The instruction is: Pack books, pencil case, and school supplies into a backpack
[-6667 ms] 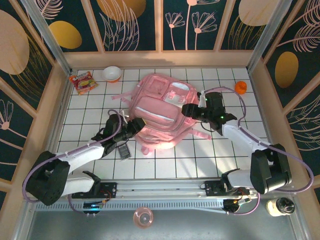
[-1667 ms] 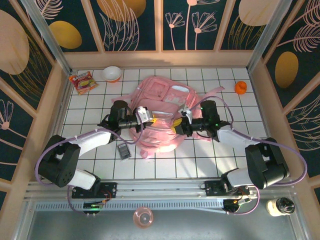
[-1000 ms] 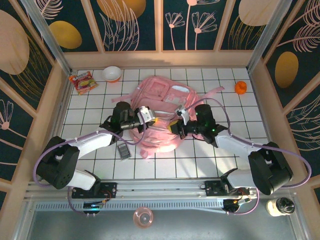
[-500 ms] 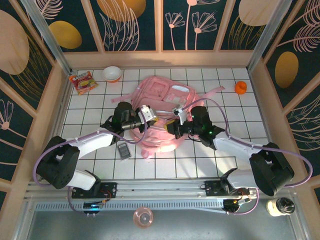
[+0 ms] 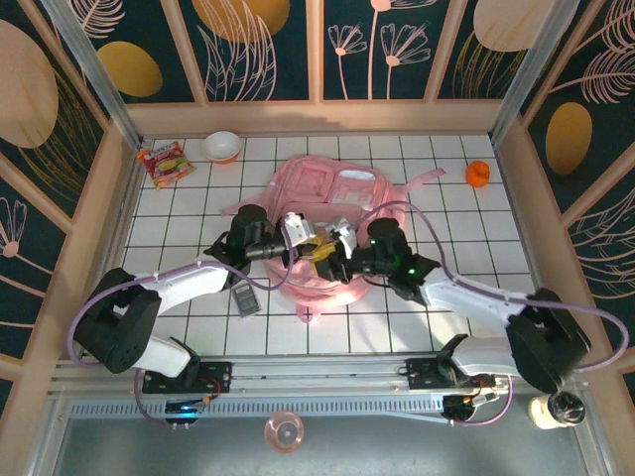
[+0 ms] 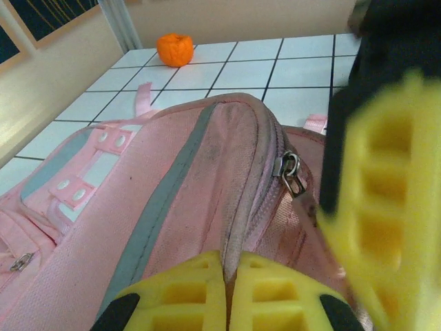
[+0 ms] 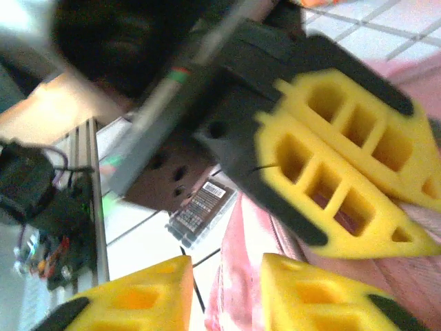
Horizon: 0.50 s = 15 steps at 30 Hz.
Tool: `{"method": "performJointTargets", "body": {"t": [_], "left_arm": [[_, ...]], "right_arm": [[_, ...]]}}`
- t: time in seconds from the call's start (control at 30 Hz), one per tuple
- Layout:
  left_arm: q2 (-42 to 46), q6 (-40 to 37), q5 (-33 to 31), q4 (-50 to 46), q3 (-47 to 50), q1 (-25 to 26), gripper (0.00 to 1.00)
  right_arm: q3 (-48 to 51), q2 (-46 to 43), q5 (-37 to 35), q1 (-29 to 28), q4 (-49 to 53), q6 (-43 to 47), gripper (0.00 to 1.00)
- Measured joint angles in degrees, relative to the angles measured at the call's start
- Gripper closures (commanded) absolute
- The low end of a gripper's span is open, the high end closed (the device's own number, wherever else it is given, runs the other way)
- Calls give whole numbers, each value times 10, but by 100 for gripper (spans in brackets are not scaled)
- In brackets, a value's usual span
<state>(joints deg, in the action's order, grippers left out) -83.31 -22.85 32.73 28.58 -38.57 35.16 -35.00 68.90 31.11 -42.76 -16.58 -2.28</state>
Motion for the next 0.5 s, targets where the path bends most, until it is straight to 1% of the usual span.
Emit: {"method": "performJointTargets", "body": {"t": [0.07, 0.13, 0.23, 0.33, 0.5], "left_arm": [[0, -5, 9, 0, 3, -4, 100], [1, -18, 19, -3, 4, -8, 100], [9, -43, 36, -16, 4, -17, 100], [16, -66, 52, -32, 4, -24, 100], [18, -97, 71, -52, 3, -28, 100]], "right_arm": [[0, -62, 0, 32, 49, 52, 49], [-1, -120, -2, 69, 82, 103, 40], [-6, -171, -18, 113, 120, 187, 34], [-25, -155, -29, 141, 155, 273, 33], [-73, -50, -20, 161, 203, 390, 33]]}}
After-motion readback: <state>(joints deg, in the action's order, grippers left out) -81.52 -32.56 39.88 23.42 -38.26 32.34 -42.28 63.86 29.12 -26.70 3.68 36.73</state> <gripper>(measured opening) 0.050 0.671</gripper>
